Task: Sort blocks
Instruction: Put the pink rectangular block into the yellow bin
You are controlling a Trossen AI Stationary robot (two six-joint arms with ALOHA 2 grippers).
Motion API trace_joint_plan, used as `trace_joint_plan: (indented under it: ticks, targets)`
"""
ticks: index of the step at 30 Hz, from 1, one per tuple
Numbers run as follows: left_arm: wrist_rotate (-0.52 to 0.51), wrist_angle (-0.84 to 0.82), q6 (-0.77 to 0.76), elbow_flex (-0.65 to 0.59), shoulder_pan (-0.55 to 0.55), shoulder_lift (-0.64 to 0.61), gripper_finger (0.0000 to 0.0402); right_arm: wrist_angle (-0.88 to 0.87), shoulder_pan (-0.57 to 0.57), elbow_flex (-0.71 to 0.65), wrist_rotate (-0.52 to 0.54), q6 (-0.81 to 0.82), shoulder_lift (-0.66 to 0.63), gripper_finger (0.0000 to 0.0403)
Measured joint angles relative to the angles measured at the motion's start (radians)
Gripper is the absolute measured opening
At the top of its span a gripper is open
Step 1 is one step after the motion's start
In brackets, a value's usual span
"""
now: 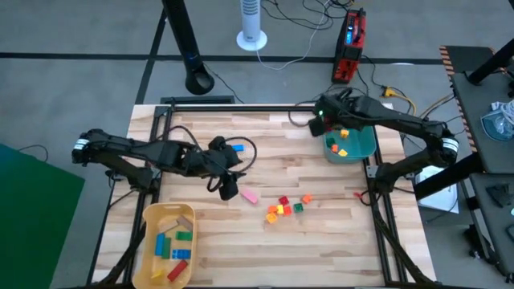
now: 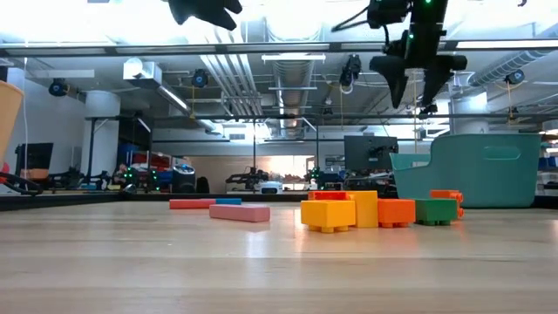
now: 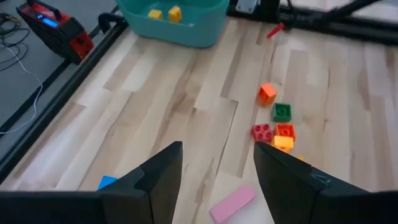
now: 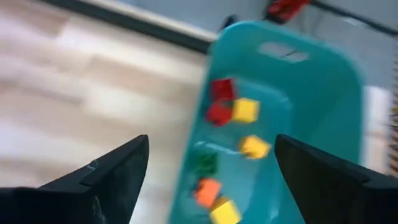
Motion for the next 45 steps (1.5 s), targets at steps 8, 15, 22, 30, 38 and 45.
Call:
trace_joint_plan:
  ticks: [8,15,22,30,38,45]
  targets:
    - [0.231,0.018,0.162,-0.006,0.003,0.138,0.0185,0.003,0.210,-0.026,-0.034,0.137,-0.023,0.0315]
    - [0.463,0.041,0.388,-0.010,0.020,0.338,0.0185,0.017,0.354,-0.072,-0.024,0.278,-0.091,0.0309]
    - [0.537,0.052,0.499,-0.010,0.085,0.479,0.0185,0.017,0.460,-0.100,-0.002,0.410,-0.123,0.0320]
    - [0.461,0.030,0.607,-0.009,0.109,0.596,0.0185,0.018,0.531,-0.139,-0.003,0.505,-0.121,0.0314]
    - [0.460,0.082,0.613,-0.005,0.109,0.657,0.0185,0.021,0.566,-0.166,-0.007,0.559,-0.121,0.0312]
    - [0.460,0.083,0.605,-0.008,0.109,0.653,0.0122,0.025,0.569,-0.184,-0.007,0.561,-0.121,0.0319]
